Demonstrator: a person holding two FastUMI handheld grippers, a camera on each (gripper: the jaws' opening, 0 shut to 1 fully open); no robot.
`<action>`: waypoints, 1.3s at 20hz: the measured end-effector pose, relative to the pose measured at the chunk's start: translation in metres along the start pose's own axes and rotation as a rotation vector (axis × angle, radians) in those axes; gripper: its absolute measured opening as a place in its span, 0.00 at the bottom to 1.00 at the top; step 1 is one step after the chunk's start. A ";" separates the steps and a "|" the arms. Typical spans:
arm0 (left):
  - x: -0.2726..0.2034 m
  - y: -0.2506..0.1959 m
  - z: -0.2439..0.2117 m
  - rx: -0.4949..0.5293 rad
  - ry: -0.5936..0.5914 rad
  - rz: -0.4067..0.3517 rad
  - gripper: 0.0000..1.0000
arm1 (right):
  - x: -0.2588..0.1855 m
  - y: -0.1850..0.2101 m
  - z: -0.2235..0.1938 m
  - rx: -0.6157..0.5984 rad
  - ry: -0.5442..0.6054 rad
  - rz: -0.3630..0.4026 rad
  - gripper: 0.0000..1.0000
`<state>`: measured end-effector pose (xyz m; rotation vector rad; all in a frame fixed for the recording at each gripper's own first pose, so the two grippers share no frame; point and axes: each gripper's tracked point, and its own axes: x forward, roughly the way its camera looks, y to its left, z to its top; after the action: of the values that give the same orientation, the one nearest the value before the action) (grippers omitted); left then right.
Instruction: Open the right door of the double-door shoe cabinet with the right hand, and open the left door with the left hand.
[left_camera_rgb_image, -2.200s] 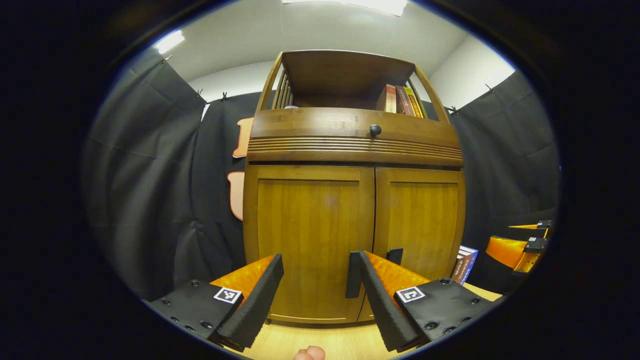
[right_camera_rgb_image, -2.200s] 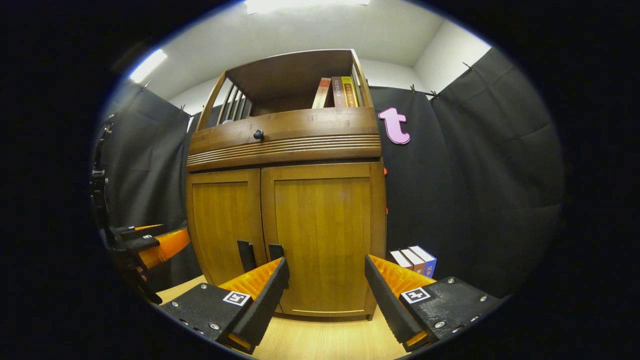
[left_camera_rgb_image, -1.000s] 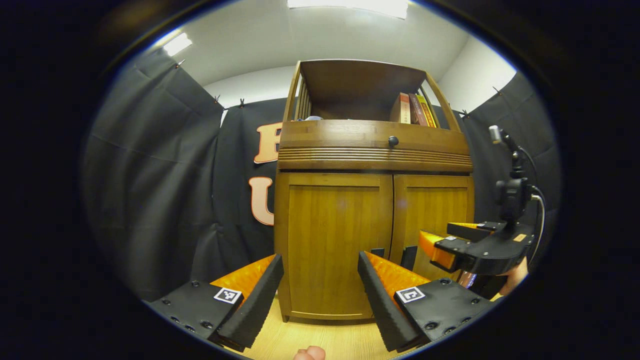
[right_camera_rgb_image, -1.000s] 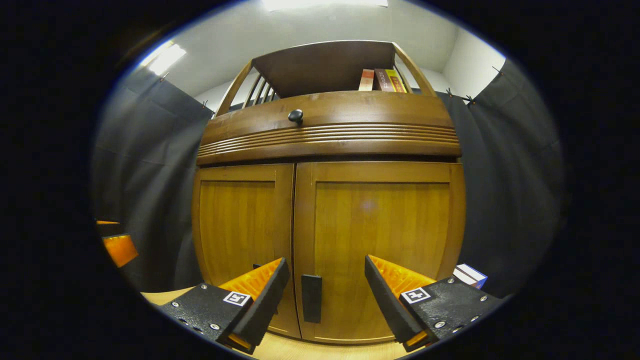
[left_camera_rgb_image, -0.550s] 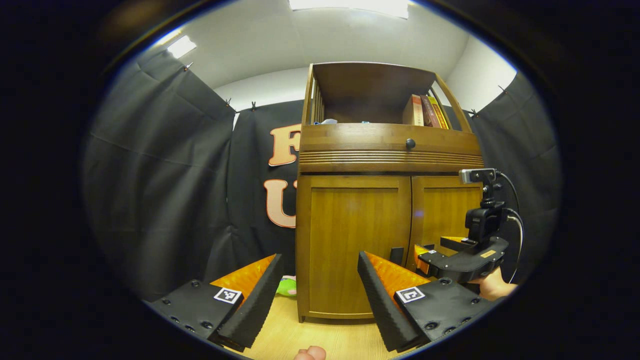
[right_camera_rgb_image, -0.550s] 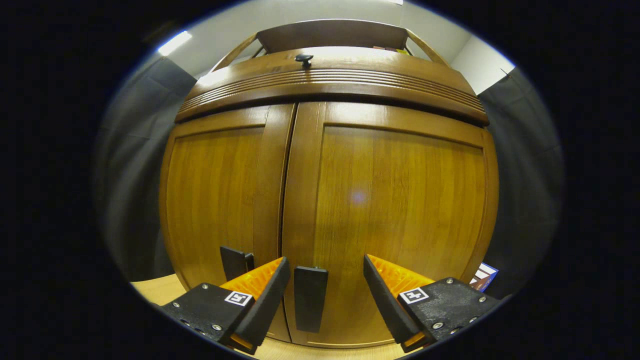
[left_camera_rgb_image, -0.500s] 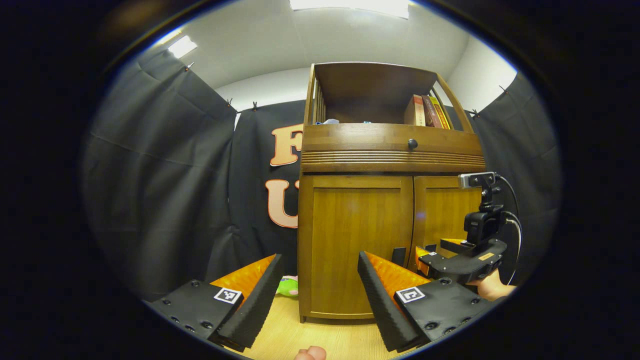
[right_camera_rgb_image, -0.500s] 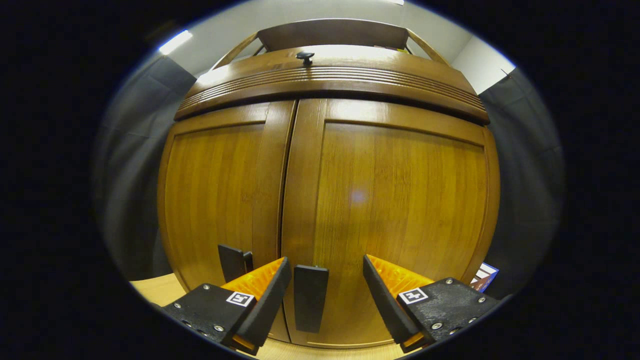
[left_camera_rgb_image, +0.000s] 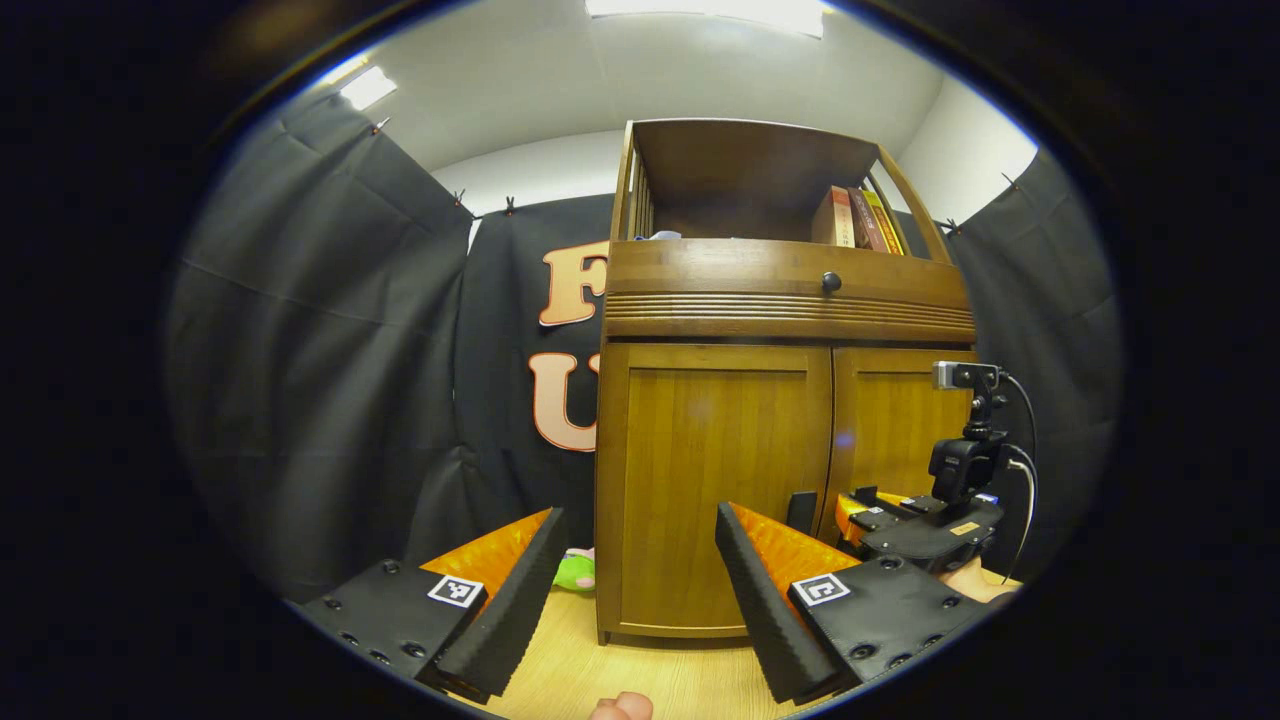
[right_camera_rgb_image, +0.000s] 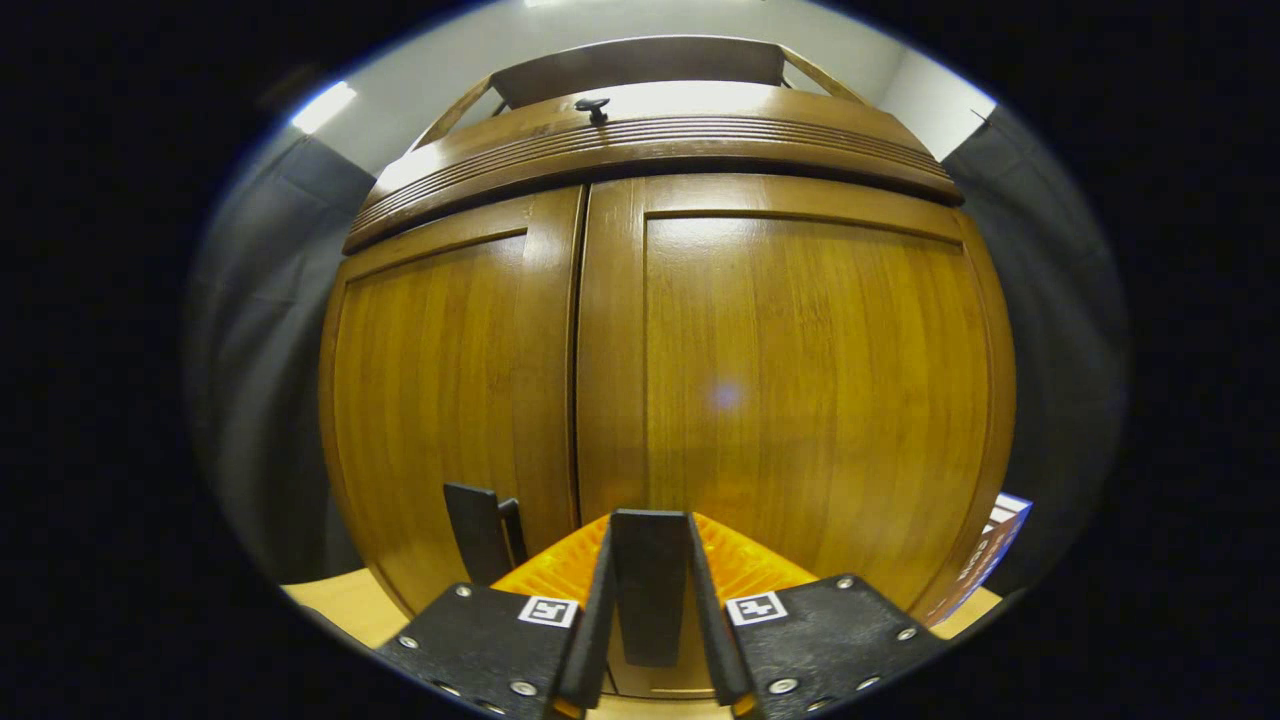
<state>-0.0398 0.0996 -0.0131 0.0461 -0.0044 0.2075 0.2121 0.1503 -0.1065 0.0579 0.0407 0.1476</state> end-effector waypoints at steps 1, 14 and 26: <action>0.000 0.001 0.001 0.000 0.000 0.000 0.95 | 0.001 -0.001 -0.002 -0.008 0.002 0.003 0.34; -0.013 0.007 -0.004 -0.010 0.017 0.006 0.97 | -0.018 -0.001 -0.004 -0.044 -0.006 0.033 0.29; -0.010 -0.047 -0.002 -0.020 0.003 -0.110 0.94 | -0.134 -0.037 0.000 -0.009 0.036 0.049 0.28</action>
<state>-0.0395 0.0514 -0.0176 0.0257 -0.0006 0.0976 0.0851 0.0941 -0.1040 0.0470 0.0740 0.1979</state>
